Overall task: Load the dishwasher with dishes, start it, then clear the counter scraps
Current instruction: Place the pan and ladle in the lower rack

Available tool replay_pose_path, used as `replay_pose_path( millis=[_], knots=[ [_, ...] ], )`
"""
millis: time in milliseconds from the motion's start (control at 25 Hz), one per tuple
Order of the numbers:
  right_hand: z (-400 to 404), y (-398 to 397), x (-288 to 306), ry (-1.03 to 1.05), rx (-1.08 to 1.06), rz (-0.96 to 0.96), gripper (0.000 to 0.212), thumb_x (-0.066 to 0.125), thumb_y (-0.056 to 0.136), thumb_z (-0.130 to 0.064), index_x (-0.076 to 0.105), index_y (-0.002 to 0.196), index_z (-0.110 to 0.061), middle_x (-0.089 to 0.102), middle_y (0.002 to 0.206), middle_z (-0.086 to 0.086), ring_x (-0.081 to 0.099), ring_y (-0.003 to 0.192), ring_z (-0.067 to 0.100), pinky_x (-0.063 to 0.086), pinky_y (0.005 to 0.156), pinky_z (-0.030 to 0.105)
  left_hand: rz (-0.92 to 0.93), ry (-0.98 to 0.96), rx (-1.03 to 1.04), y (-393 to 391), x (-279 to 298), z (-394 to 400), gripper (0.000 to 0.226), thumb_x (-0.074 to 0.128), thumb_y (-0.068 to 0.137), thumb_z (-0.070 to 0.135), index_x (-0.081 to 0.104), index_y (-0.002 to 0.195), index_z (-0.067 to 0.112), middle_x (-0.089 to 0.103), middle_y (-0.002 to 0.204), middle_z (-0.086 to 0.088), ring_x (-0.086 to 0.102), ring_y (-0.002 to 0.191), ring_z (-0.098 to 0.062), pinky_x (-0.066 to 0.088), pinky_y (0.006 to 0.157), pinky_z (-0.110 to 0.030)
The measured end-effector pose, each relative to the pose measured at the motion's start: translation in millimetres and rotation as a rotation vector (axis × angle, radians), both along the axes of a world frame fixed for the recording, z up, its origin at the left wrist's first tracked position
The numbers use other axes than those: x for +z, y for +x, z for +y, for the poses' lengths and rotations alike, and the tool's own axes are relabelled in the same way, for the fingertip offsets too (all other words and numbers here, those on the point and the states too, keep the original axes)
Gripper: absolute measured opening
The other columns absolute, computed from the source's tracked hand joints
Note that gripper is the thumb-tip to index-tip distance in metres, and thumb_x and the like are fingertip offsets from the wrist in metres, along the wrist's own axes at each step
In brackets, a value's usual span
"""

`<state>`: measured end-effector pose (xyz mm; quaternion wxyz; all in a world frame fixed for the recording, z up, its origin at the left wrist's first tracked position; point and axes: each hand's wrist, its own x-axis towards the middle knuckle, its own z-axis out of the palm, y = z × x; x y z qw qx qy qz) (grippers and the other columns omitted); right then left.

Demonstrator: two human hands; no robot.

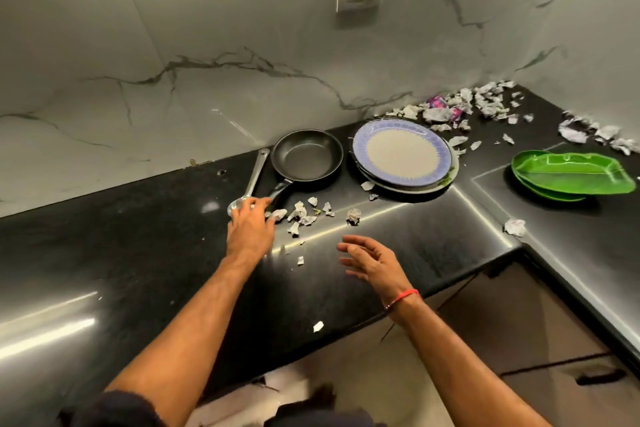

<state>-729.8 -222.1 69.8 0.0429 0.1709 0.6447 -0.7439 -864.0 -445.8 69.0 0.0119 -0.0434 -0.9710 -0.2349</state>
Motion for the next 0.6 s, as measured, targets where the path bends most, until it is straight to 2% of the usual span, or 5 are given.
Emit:
replay_pose_path(
  millis=[120,280,400,480,600],
  knots=[
    [12.7,-16.9,-2.3,0.022,-0.073,-0.003,0.021,0.057,0.099,-0.018,0.065,0.118,-0.019,0.072,0.116,0.003,0.069,0.106,0.025,0.056,0.091,0.039,-0.118,-0.157,-0.043,-50.4,-15.0,14.8,0.059,0.056,0.1,0.029,0.032,0.154,0.022,0.037,0.152,-0.01,0.034,0.136,-0.038,0.028,0.114,-0.053],
    [12.6,-21.5,-7.9,0.02,-0.17,-0.033,0.021,0.056,0.099,-0.017,0.064,0.119,-0.016,0.073,0.115,0.004,0.069,0.106,0.028,0.057,0.089,0.04,-0.221,-0.26,-0.087,-87.0,-39.3,24.0,0.071,0.053,0.102,0.034,0.015,0.159,0.017,0.039,0.149,-0.021,0.033,0.137,-0.042,0.028,0.114,-0.056],
    [8.1,-18.1,-13.1,0.014,-0.208,-0.041,0.022,0.055,0.099,-0.016,0.064,0.12,-0.015,0.072,0.116,0.005,0.068,0.107,0.029,0.056,0.091,0.042,-0.23,-0.248,-0.135,-95.2,-45.0,38.2,0.071,0.051,0.102,0.028,0.012,0.16,0.013,0.039,0.149,-0.023,0.039,0.136,-0.044,0.031,0.111,-0.055],
    [8.9,-16.4,-16.7,0.019,-0.214,-0.065,0.023,0.055,0.099,-0.016,0.063,0.121,-0.014,0.072,0.117,0.005,0.068,0.107,0.028,0.055,0.092,0.044,-0.254,-0.147,-0.13,-93.0,-44.9,48.8,0.066,0.044,0.102,0.017,0.012,0.16,0.012,0.035,0.147,-0.026,0.048,0.126,-0.048,0.039,0.101,-0.056],
    [10.0,-8.8,-19.5,0.015,-0.225,-0.054,0.023,0.055,0.1,-0.015,0.063,0.121,-0.013,0.07,0.119,0.009,0.069,0.106,0.028,0.055,0.09,0.042,-0.184,-0.032,-0.086,-70.2,-40.6,48.7,0.059,0.037,0.103,0.019,0.017,0.158,0.014,0.04,0.138,-0.026,0.055,0.111,-0.051,0.046,0.089,-0.056]
  ],
)
